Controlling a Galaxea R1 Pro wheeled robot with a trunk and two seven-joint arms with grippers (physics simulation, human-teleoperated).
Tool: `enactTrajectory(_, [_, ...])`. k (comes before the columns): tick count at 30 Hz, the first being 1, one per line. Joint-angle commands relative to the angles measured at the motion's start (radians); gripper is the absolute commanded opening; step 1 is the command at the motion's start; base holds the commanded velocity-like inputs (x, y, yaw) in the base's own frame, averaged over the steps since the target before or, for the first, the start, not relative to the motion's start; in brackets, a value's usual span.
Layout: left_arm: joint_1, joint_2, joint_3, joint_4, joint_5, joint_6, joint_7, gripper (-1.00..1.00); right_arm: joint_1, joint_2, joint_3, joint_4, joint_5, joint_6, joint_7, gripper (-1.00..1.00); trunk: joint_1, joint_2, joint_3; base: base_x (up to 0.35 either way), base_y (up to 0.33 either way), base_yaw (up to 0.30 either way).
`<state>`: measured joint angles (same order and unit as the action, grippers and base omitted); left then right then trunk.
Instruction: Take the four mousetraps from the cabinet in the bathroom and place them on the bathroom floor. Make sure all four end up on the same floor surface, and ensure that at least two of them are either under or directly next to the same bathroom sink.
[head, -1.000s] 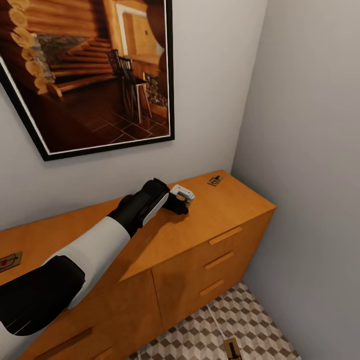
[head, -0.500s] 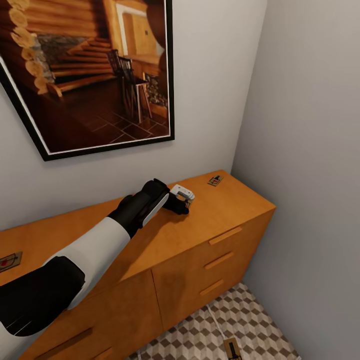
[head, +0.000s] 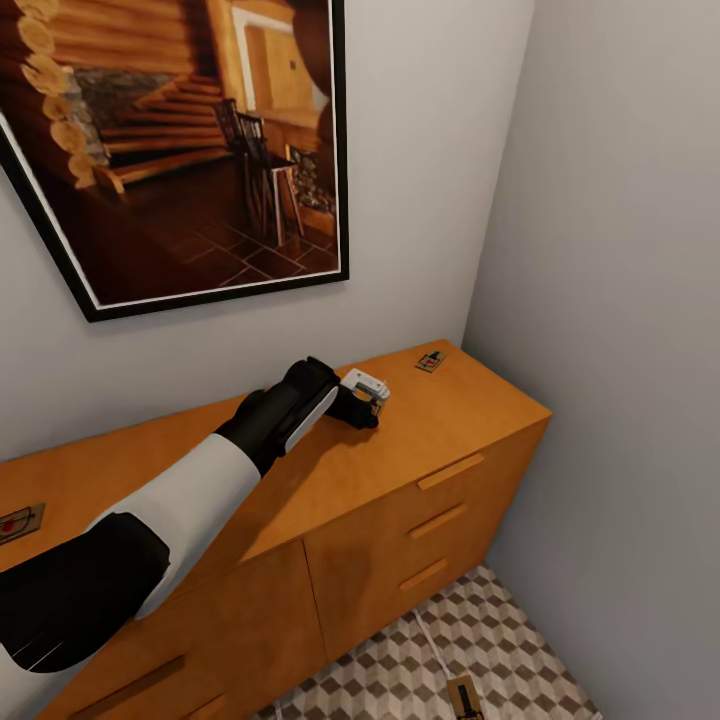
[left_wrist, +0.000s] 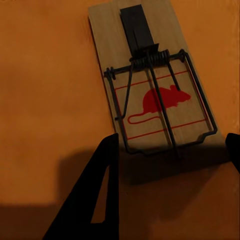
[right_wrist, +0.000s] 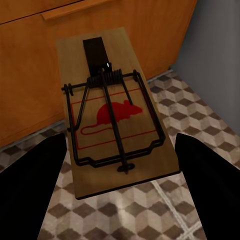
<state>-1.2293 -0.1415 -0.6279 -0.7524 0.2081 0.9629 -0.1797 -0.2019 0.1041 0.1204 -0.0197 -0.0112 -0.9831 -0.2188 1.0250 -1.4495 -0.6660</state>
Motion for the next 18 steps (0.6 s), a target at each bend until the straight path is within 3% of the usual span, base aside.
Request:
enactTrajectory(1, [-0.001, 0.0, -0.002, -0.007, 0.001, 0.004, 0.001, -1.0, -0.001, 0.0, 0.008, 0.001, -0.001, -0.002, -0.008, -1.0, 0.0, 0.0, -0.001, 0.0, 0.0, 0.0])
enactTrajectory(18, [-0.001, 0.002, 0.003, -0.091, -0.001, 0.013, 0.005, -1.0, -0.001, 0.0, 0.008, 0.0, -0.001, -0.002, -0.008, -1.0, 0.0, 0.0, -0.001, 0.0, 0.0, 0.0])
